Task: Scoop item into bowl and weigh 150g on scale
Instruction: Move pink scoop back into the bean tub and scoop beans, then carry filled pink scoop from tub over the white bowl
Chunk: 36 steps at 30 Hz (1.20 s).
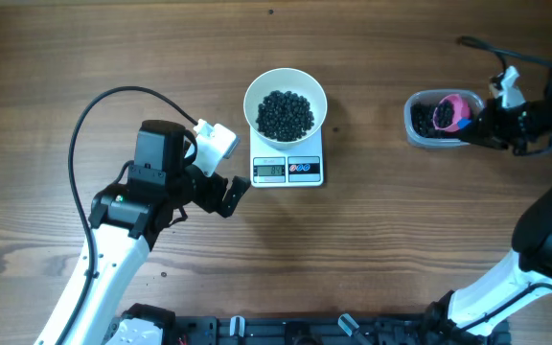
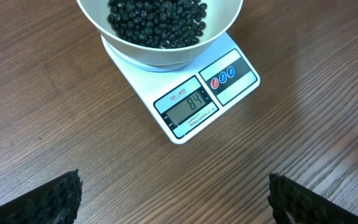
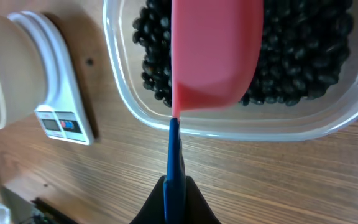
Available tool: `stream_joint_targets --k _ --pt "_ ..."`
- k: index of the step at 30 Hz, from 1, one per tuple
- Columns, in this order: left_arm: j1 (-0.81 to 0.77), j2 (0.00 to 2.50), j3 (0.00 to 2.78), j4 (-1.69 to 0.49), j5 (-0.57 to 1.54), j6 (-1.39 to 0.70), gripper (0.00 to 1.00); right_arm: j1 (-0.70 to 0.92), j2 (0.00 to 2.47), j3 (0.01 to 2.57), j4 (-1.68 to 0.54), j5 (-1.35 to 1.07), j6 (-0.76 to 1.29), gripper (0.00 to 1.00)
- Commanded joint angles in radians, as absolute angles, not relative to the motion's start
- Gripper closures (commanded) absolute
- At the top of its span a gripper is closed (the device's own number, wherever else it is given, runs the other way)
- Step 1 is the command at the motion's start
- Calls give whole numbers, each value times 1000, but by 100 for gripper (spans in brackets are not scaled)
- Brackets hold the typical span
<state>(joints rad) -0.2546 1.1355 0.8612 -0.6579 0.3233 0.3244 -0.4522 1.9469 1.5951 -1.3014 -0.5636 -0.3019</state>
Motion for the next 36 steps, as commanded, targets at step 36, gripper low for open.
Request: stream_joint_targets --k 36 --pt "-258 1143 852 -655 339 326 0 -28 1932 1768 -1254 -958 -284 96"
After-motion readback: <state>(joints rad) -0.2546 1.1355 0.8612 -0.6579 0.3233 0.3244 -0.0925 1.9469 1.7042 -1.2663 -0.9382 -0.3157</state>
